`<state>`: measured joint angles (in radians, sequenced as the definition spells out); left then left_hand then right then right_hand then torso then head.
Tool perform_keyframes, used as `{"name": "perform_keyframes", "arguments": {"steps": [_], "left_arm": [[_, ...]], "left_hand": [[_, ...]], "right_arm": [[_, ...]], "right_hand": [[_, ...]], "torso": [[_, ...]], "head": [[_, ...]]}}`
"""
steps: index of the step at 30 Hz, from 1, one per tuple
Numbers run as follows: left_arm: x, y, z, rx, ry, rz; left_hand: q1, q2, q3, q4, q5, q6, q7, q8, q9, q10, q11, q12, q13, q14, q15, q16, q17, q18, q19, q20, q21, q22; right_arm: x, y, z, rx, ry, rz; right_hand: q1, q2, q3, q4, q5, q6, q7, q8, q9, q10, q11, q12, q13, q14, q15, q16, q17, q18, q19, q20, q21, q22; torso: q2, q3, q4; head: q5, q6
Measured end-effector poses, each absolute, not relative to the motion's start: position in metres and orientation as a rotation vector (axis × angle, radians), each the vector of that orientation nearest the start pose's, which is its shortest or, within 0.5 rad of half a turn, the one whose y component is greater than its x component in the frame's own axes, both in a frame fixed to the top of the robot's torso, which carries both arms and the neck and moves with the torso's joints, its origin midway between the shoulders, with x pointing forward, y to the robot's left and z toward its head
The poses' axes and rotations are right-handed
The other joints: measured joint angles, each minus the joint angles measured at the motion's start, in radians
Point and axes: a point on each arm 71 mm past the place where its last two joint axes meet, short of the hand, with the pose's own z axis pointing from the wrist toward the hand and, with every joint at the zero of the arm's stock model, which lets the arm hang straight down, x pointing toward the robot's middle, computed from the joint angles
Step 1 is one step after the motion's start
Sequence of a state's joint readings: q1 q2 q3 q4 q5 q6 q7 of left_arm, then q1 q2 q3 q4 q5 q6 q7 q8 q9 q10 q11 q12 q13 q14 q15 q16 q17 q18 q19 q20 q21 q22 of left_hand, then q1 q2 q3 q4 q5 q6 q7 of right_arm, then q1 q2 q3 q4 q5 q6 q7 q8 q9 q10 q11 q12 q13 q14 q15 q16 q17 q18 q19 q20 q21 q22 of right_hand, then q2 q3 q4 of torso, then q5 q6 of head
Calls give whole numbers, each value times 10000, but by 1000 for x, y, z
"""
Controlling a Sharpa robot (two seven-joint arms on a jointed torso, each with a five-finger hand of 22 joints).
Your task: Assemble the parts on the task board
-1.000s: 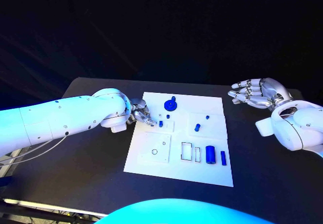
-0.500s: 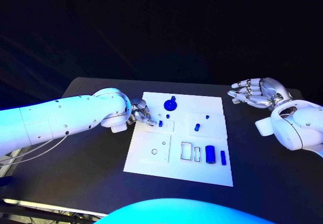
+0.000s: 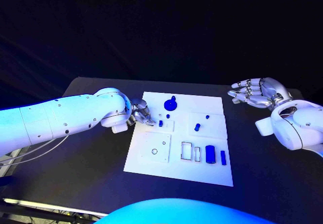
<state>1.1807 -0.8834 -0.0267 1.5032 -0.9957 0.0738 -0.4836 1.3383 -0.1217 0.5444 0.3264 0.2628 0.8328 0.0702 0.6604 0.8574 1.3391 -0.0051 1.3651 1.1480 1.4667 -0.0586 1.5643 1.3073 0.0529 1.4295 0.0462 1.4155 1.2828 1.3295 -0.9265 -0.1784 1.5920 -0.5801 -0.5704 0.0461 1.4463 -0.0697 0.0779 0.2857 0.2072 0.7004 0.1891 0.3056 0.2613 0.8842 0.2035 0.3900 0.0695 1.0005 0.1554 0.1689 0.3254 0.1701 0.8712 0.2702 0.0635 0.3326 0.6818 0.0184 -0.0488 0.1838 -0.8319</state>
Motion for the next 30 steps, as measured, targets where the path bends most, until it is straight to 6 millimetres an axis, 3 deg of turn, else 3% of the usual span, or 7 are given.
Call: {"name": "perform_keyframes", "arguments": {"steps": [14,17,30], "left_arm": [[480,250,-229,-4138,23034,-4732],[481,251,-228,-4282,23092,-4800],[493,254,-206,-4426,23438,-5275]], "left_hand": [[-262,-261,508,-63,1,-49,47,128,55,32,34,0,15,0,0,0,0,0,-1,0,0,4],[-377,-375,886,-332,2,-54,50,224,56,32,34,0,13,0,0,0,0,0,-1,0,0,-10],[-483,-480,1032,-287,1,-68,64,290,174,31,34,0,-33,0,0,0,0,0,-1,1,0,-53]], "right_arm": [[484,-242,-168,6846,15772,9427],[484,-242,-169,6850,15788,9422],[484,-240,-170,6856,15853,9420]], "right_hand": [[0,0,0,0,0,0,0,0,-12,0,0,0,-14,0,0,0,-25,0,-74,-3,0,-65],[0,0,0,0,0,0,0,0,-12,0,0,0,-13,0,0,0,-31,0,-74,-3,0,-69],[0,0,0,0,0,0,0,0,-20,0,0,0,-22,0,0,0,-31,1,-73,-2,0,-68]], "torso": [[-7,0,-1],[-6,-1,0],[-6,17,-6]], "head": [[2,-1],[14,6],[55,20]]}}
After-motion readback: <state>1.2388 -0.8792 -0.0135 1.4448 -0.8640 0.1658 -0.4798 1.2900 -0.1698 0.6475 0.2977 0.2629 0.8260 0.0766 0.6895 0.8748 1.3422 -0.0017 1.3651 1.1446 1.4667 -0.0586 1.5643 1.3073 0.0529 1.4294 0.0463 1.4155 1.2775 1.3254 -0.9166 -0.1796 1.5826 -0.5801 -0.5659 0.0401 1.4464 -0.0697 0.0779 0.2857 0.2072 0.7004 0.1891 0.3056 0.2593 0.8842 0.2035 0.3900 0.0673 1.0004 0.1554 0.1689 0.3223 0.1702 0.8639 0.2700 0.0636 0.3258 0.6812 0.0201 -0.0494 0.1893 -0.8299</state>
